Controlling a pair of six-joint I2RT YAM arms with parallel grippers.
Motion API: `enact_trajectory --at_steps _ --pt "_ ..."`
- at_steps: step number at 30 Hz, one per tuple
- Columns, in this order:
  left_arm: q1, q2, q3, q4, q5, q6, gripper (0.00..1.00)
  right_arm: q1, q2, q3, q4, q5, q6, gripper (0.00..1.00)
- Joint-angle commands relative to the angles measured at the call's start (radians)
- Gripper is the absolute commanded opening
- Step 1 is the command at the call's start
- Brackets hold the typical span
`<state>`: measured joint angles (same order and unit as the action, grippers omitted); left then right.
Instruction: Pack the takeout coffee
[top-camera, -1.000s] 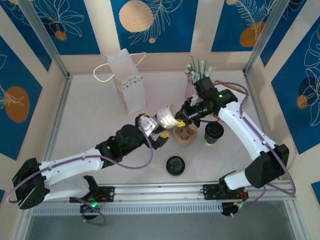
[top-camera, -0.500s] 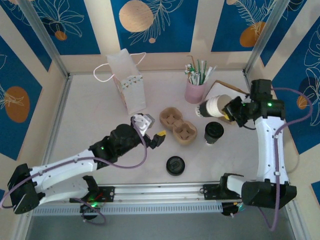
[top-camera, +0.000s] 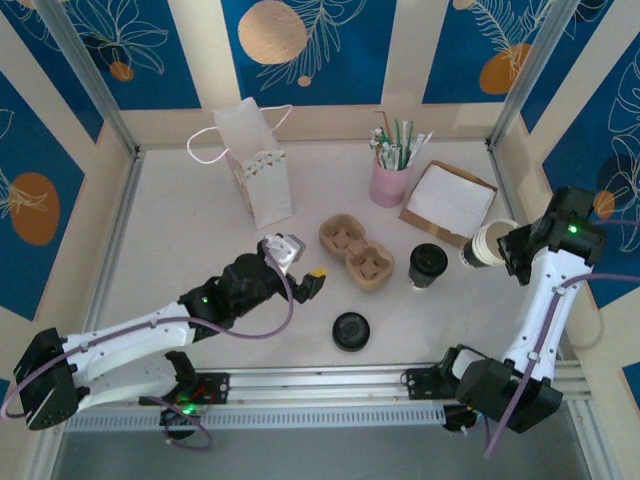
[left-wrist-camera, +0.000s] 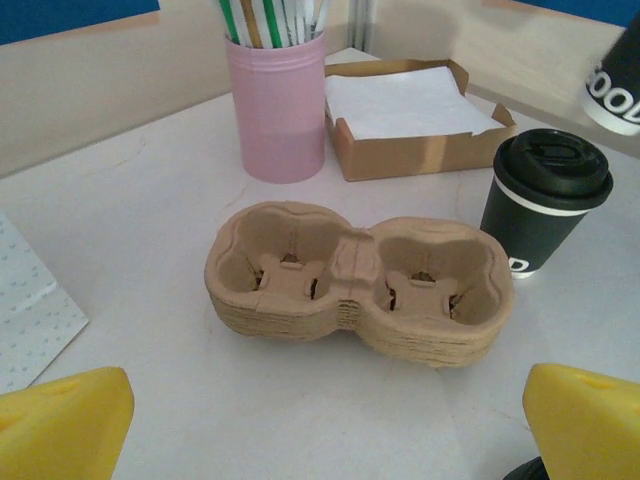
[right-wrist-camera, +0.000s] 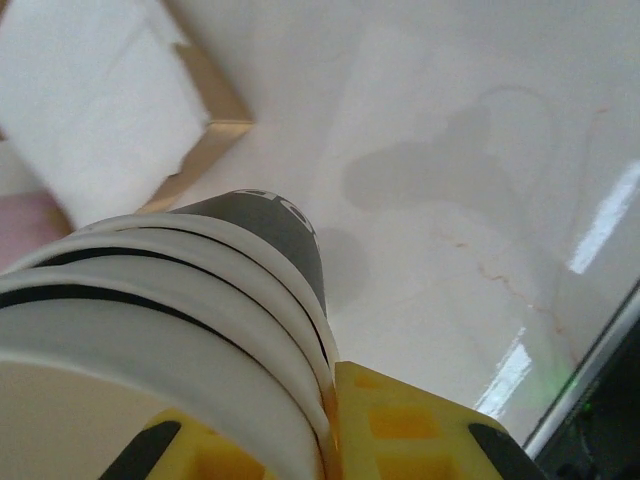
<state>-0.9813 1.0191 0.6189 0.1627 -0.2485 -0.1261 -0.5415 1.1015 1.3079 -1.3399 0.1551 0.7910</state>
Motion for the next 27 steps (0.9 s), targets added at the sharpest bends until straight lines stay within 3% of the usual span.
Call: enact_trajectory --at_steps 1,14,16,27 --pt "0.018 -0.017 -0.010 0.011 -0.007 -0.018 1.00 -0.029 0.007 -0.065 0.017 0.060 0.024 0.14" --pt "0.033 0.009 -0.021 0.037 0.015 -0.032 1.00 -0.053 0.105 -0.182 0.139 0.242 0.101 0.15" --pt "0.033 0.016 -0.020 0.038 0.015 -0.033 1.00 -0.056 0.122 -0.189 0.159 0.260 0.101 0.22" --pt "0.035 0.014 -0.018 0.029 0.013 -0.037 1.00 -0.082 0.190 -0.213 0.199 0.196 0.072 0.30"
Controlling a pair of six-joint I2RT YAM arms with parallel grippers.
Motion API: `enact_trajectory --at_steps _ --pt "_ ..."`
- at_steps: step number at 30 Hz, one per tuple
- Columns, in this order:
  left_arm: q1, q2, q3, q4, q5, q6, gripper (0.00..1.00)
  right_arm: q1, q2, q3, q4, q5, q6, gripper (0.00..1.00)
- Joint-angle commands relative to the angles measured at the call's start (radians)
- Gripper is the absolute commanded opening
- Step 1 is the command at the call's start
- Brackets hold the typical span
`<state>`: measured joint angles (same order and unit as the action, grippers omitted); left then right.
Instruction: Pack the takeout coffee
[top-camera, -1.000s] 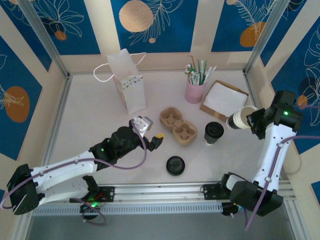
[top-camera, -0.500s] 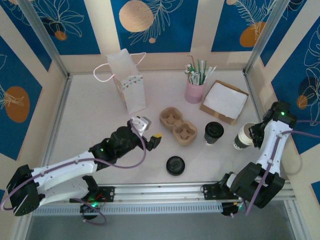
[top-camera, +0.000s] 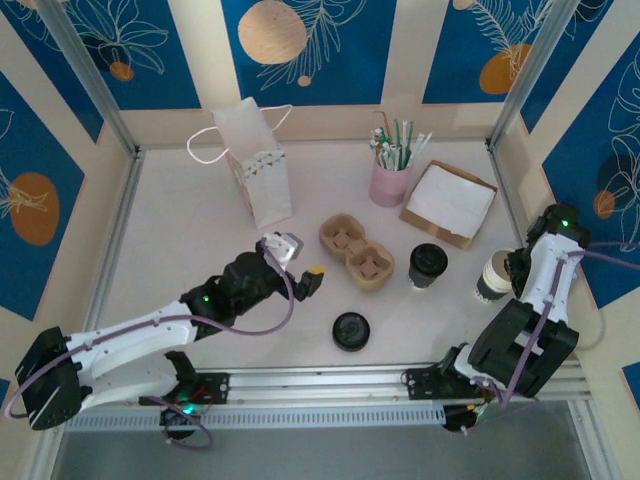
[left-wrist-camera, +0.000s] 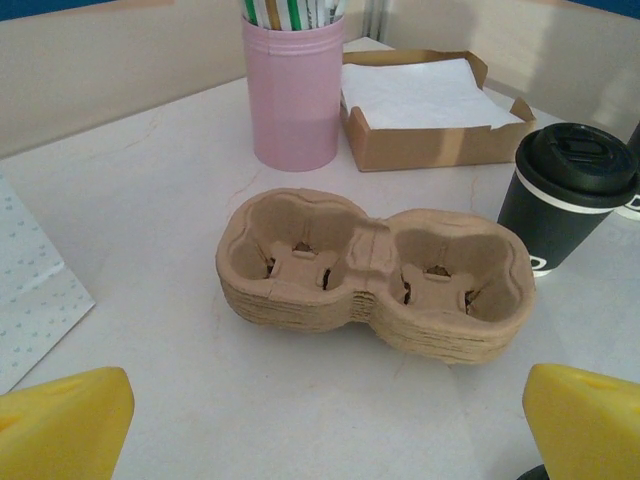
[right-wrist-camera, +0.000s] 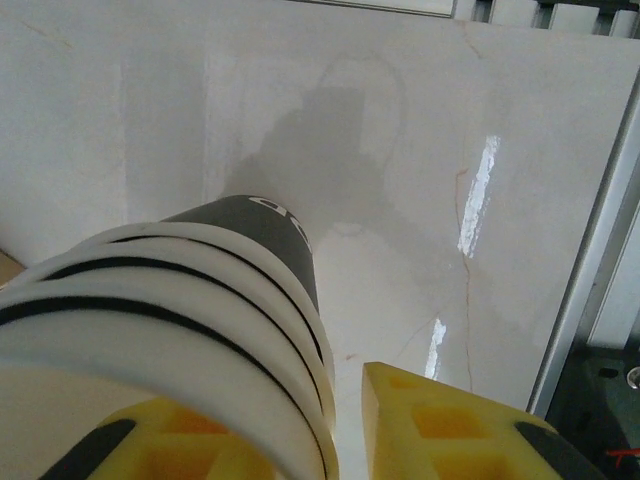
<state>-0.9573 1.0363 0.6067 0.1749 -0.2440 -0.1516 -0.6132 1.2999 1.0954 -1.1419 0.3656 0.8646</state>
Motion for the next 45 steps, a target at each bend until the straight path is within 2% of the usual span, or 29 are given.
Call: enact_trajectory --at_steps 1,4,9,12,14,17,20,22,24,28,34,39,45 --pt "0.011 -0.007 -0.007 0.014 0.008 -0.011 1.00 -0.010 -0.016 0.007 -0.007 -0.016 -0.005 0.31" --pt "0.011 -0.011 -0.006 0.008 0.005 -0.011 1.00 -0.013 -0.041 0.046 -0.040 -0.016 -0.011 0.45" --pt "0.012 -0.015 0.012 -0.027 -0.013 -0.024 1.00 -0.013 -0.117 0.136 -0.096 -0.019 -0.039 0.84" --pt "0.015 -0.019 0.026 -0.068 -0.033 -0.038 1.00 -0.010 -0.164 0.194 -0.120 -0.039 -0.074 0.99" --pt "0.029 -0.020 0.036 -0.111 -0.020 -0.060 1.00 0.007 -0.189 0.230 -0.138 -0.055 -0.095 0.99" --pt "0.040 -0.009 0.066 -0.217 0.062 -0.111 0.97 0.067 -0.223 0.267 -0.140 -0.102 -0.134 0.99" --pt "0.038 0.020 0.085 -0.363 0.187 -0.208 0.86 0.166 -0.248 0.318 -0.162 -0.129 -0.164 0.99" --pt "0.023 0.031 0.059 -0.416 0.288 -0.289 0.76 0.267 -0.272 0.348 -0.164 -0.142 -0.181 0.99" --pt "-0.018 0.030 0.026 -0.422 0.345 -0.361 0.73 0.371 -0.296 0.371 -0.158 -0.154 -0.193 0.99" --pt "-0.151 0.075 0.015 -0.406 0.318 -0.487 0.76 0.588 -0.321 0.390 -0.117 -0.204 -0.203 0.99" --pt "-0.236 0.313 0.036 -0.283 0.344 -0.622 0.76 0.794 -0.284 0.396 -0.096 -0.253 -0.209 0.98" --pt "-0.273 0.485 0.087 -0.178 0.383 -0.668 0.72 0.848 -0.267 0.380 -0.078 -0.288 -0.220 0.95" --pt "-0.278 0.630 0.201 -0.160 0.386 -0.623 0.67 0.859 -0.275 0.334 -0.052 -0.321 -0.222 0.94"
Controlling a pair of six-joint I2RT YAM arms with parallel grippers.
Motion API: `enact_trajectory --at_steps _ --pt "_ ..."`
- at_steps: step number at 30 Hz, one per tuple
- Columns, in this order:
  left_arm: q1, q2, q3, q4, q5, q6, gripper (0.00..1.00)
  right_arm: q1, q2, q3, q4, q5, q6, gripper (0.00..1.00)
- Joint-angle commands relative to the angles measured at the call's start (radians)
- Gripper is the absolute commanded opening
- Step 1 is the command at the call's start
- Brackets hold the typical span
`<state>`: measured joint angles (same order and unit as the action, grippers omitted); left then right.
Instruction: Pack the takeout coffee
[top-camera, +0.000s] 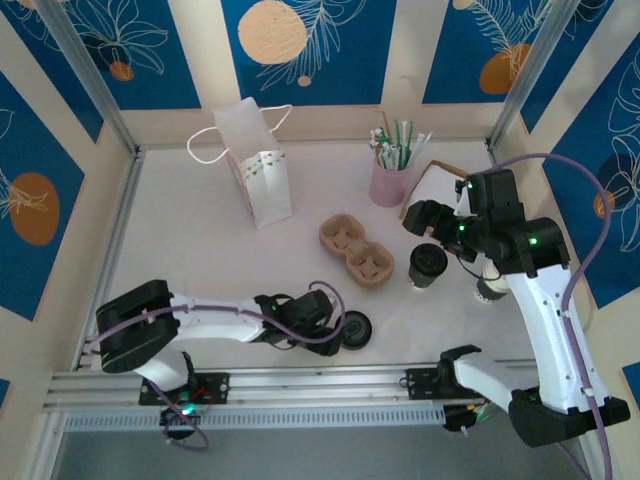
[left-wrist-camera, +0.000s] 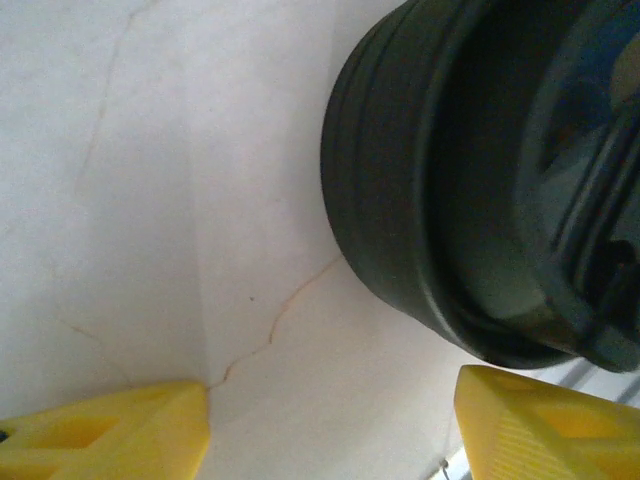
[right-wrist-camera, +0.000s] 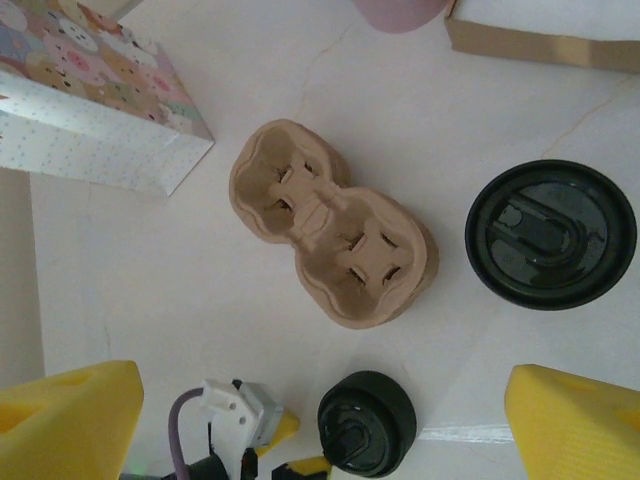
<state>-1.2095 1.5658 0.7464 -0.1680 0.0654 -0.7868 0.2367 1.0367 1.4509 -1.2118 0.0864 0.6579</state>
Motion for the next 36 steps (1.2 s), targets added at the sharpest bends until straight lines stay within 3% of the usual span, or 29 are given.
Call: enact_trajectory --at_steps 1,15,27,36 --pt "-0.025 0.123 0.086 0.180 0.085 0.024 0.67 0.008 -0.012 -0.027 0.021 -0.046 -0.016 0.93" --pt "-0.053 0.343 0.393 0.201 0.194 0.098 0.64 0.008 -0.025 -0.097 0.048 -0.072 -0.024 0.92" --pt "-0.049 0.148 0.324 0.104 0.091 0.130 0.65 0.010 -0.027 -0.126 0.070 -0.099 -0.017 0.92" --pt "-0.015 0.242 0.355 0.132 0.139 0.143 0.76 0.009 -0.028 -0.118 0.054 -0.088 -0.029 0.92"
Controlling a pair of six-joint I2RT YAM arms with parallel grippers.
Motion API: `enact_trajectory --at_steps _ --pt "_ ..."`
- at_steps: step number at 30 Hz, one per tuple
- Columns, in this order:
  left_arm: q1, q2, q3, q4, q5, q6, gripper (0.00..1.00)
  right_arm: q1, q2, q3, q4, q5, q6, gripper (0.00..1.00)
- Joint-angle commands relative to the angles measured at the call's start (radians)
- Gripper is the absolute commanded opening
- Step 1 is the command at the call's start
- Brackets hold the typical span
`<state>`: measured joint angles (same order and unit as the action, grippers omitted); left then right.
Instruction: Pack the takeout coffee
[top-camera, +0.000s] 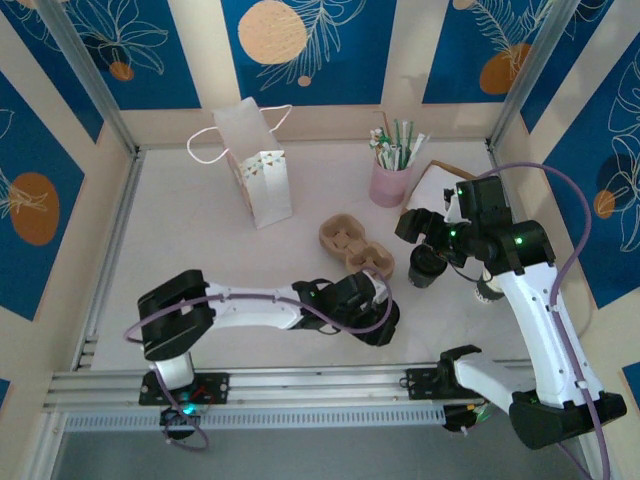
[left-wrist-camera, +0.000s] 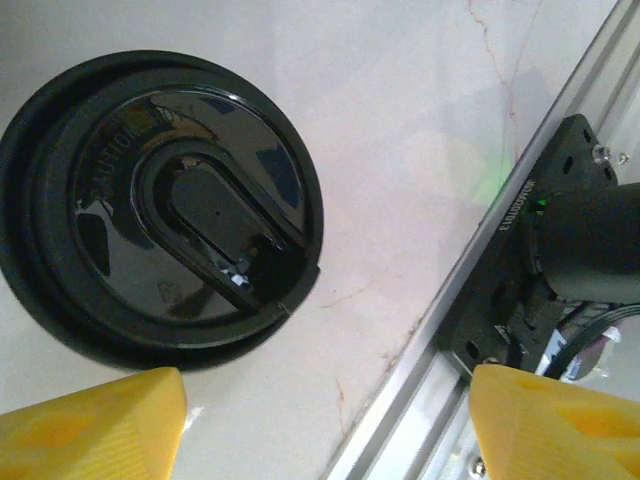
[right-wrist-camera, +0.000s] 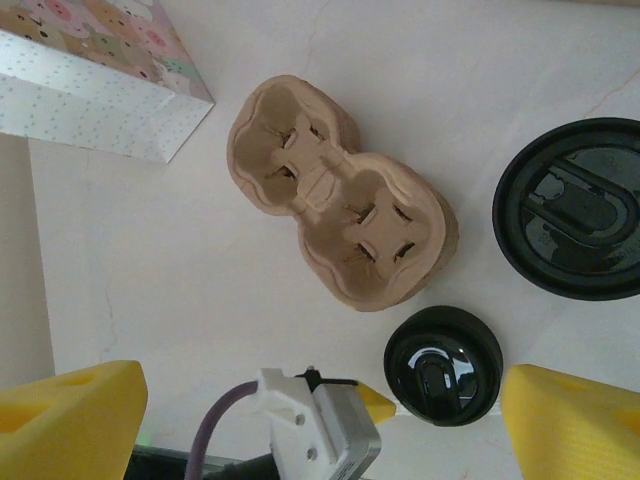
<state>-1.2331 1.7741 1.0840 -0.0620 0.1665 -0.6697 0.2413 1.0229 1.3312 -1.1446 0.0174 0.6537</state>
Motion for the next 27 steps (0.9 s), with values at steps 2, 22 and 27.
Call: enact_trajectory --at_steps 2,22,27 --pt "0.009 0.034 0.028 0.031 0.060 0.022 0.76 0.004 -0.017 -0.002 -0.012 -0.022 -0.024 0.92" --pt "0.286 -0.475 0.004 -0.414 -0.162 0.150 1.00 0.041 0.131 -0.013 0.100 -0.236 -0.134 0.74" --pt "0.353 -0.467 0.023 -0.426 -0.198 0.154 1.00 0.045 0.266 -0.008 0.153 -0.230 -0.158 0.73"
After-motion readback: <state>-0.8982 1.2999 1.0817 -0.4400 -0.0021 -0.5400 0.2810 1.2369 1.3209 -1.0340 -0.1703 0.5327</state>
